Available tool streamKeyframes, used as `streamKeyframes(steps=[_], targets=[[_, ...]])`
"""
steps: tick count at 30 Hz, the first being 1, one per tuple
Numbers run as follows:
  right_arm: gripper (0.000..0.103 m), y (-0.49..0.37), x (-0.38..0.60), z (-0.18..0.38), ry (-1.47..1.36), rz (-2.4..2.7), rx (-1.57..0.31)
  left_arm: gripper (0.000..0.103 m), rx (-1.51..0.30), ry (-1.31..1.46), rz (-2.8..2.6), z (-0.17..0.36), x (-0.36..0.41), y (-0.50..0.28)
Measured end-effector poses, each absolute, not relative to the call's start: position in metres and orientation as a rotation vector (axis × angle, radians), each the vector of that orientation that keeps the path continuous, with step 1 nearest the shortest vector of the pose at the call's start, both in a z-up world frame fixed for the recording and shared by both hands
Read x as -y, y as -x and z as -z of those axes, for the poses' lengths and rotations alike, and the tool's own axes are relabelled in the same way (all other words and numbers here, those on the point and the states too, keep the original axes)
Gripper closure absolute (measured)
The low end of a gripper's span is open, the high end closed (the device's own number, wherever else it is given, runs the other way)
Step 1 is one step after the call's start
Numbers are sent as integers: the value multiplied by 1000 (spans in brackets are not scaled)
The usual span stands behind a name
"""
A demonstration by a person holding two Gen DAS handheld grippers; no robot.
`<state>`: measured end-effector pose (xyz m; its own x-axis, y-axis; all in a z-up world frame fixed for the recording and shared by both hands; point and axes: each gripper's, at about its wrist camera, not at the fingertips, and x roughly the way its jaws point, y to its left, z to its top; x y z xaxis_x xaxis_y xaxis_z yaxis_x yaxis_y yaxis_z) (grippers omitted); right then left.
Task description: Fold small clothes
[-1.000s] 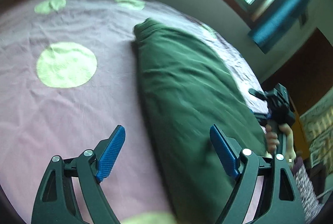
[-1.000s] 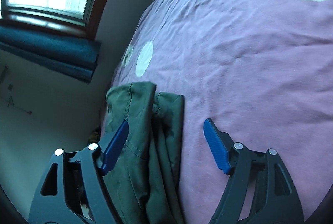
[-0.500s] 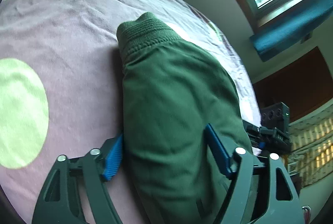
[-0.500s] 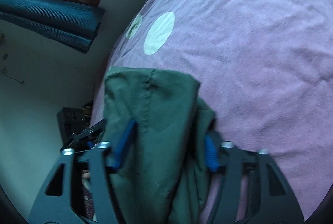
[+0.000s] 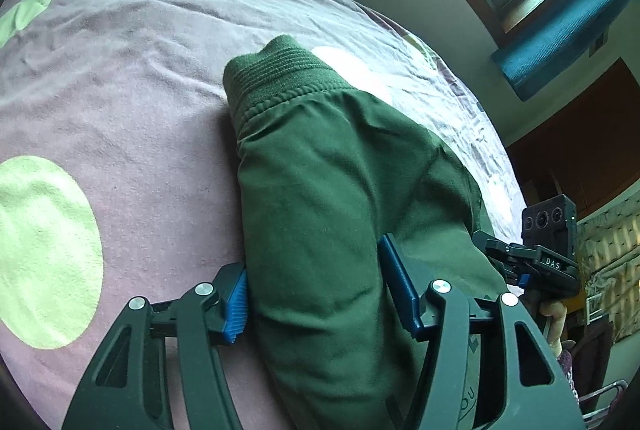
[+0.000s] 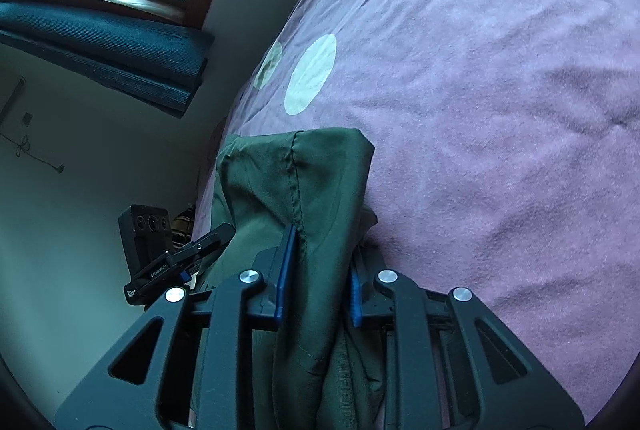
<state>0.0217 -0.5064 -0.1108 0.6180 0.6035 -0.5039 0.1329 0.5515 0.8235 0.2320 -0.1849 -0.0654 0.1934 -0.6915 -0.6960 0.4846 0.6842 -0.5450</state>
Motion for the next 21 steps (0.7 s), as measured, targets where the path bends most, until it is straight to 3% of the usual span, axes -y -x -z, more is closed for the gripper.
streamKeyframes(steps=[4,6,9,17,21], targets=[[68,-16,507,104,-973,-320,-890,37,-1098,284,860,63,172,-227],[54,-6,508,101,-973,-311,-897,31,-1114,310,877,63,164,-219],[41,22,507,95,-961,-304,-907,26,-1102,325,901,60,145,-194],[32,92,481,93,-962,-369,-952,22,-1136,316,983,57,125,-113],[35,110,466,91,-896,-334,-967,26,-1124,246,943,62,134,-89]])
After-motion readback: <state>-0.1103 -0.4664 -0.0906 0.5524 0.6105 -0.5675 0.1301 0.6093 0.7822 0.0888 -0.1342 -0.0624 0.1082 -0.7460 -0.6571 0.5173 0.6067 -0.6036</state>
